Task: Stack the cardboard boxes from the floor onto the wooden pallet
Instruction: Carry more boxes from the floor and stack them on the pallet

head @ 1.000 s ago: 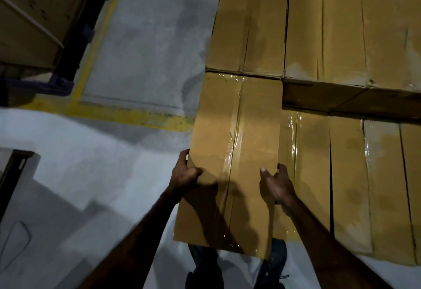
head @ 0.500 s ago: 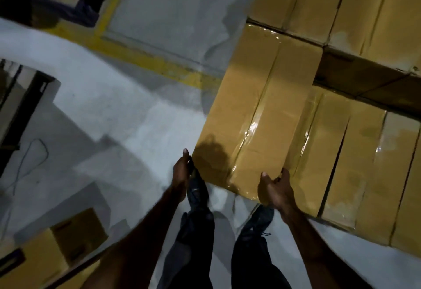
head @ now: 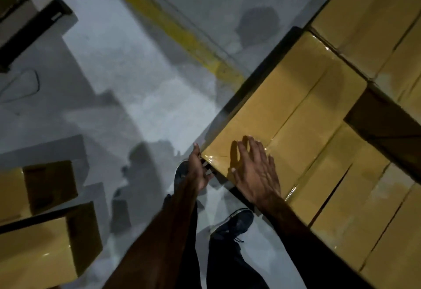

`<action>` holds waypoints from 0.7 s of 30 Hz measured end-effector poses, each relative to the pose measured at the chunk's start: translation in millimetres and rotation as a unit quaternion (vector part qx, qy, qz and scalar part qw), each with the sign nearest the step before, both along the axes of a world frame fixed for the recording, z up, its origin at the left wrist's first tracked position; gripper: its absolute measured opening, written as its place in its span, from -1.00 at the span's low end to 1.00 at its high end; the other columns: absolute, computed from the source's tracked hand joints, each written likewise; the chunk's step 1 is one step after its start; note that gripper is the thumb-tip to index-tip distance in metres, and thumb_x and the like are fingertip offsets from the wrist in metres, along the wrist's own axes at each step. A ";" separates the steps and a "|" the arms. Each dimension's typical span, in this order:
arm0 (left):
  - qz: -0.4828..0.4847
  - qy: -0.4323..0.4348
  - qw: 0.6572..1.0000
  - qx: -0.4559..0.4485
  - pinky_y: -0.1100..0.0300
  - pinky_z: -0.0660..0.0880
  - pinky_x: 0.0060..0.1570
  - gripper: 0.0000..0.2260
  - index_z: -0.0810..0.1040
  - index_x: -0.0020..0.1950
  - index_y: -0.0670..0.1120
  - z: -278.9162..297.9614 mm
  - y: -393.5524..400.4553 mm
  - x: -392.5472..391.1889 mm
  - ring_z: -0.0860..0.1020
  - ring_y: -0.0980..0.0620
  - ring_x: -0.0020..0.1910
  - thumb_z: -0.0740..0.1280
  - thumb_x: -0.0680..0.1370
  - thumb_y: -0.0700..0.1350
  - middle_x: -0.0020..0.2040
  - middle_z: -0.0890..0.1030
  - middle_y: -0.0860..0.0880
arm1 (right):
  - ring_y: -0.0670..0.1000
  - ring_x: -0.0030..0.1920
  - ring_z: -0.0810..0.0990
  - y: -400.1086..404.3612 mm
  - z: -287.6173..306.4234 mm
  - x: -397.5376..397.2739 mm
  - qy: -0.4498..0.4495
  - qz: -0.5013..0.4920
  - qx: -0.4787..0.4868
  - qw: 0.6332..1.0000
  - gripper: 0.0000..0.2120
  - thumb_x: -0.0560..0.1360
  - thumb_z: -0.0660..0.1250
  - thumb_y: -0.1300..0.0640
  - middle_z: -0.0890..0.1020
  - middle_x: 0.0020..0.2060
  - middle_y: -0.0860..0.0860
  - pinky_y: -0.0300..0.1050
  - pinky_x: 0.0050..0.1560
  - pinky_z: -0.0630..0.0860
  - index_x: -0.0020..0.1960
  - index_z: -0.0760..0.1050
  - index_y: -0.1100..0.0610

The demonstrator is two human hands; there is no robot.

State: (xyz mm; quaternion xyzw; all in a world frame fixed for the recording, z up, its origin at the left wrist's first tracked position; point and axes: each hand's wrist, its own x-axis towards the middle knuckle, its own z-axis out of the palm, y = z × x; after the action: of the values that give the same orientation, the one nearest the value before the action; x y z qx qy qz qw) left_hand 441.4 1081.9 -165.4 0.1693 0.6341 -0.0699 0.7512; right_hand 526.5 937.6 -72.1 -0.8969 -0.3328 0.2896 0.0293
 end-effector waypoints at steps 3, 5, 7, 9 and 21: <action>0.042 -0.013 0.999 -0.016 -0.05 0.57 0.15 -0.50 0.67 0.08 -0.12 4.5 2.5 2.0 0.68 -0.13 -0.06 0.10 0.74 0.22 -0.15 0.76 -0.12 | 0.12 0.70 -0.21 26.1 -5.4 2.3 -0.016 0.073 -0.022 0.997 -0.23 0.66 0.16 -0.25 -0.23 0.70 0.00 0.32 0.63 -0.08 0.71 -0.15 -0.09; 0.039 -0.014 0.998 -0.040 0.03 0.57 -0.01 -0.54 0.66 -0.01 -0.11 -0.1 4.0 2.4 0.68 -0.09 -0.18 0.09 0.76 0.12 -0.26 0.74 -0.10 | 0.11 0.69 -0.24 37.5 -11.6 2.9 -0.022 0.106 -0.035 0.994 -0.24 0.65 0.11 -0.28 -0.25 0.70 0.00 0.33 0.65 -0.09 0.71 -0.14 -0.09; 0.033 -0.009 0.998 -0.055 0.07 0.57 -0.14 -0.55 0.65 -0.03 -0.11 -8.7 4.7 1.0 0.69 -0.06 -0.28 0.07 0.77 0.08 -0.30 0.73 -0.08 | 0.11 0.69 -0.27 45.3 -16.7 3.0 -0.030 0.132 -0.044 0.990 -0.25 0.66 0.07 -0.32 -0.26 0.70 0.01 0.32 0.65 -0.13 0.72 -0.12 -0.07; 0.048 -0.002 0.996 -0.071 0.08 0.56 -0.18 -0.57 0.64 -0.02 -0.10 -17.8 5.6 0.6 0.66 -0.06 -0.25 0.06 0.77 0.05 -0.32 0.72 -0.06 | 0.12 0.69 -0.26 51.9 -20.7 3.7 -0.043 0.151 -0.047 0.986 -0.24 0.65 0.06 -0.35 -0.24 0.70 0.03 0.33 0.64 -0.13 0.72 -0.09 -0.06; 0.095 0.013 0.992 -0.080 0.11 0.56 -0.27 -0.61 0.67 0.03 -0.18 -40.8 13.0 9.5 0.70 -0.06 -0.38 0.13 0.72 0.02 -0.24 0.74 -0.13 | 0.19 0.70 -0.20 62.1 -26.0 19.7 -0.091 0.232 -0.055 0.967 -0.12 0.54 0.14 -0.52 -0.11 0.71 0.11 0.43 0.61 -0.08 0.68 0.21 0.01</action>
State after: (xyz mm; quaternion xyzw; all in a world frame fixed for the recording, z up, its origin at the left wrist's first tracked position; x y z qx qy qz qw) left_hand 450.9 1094.9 -206.1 0.0468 0.6493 -0.0508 0.7574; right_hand 546.1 999.7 -98.1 -0.8180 -0.5167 0.2235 -0.1185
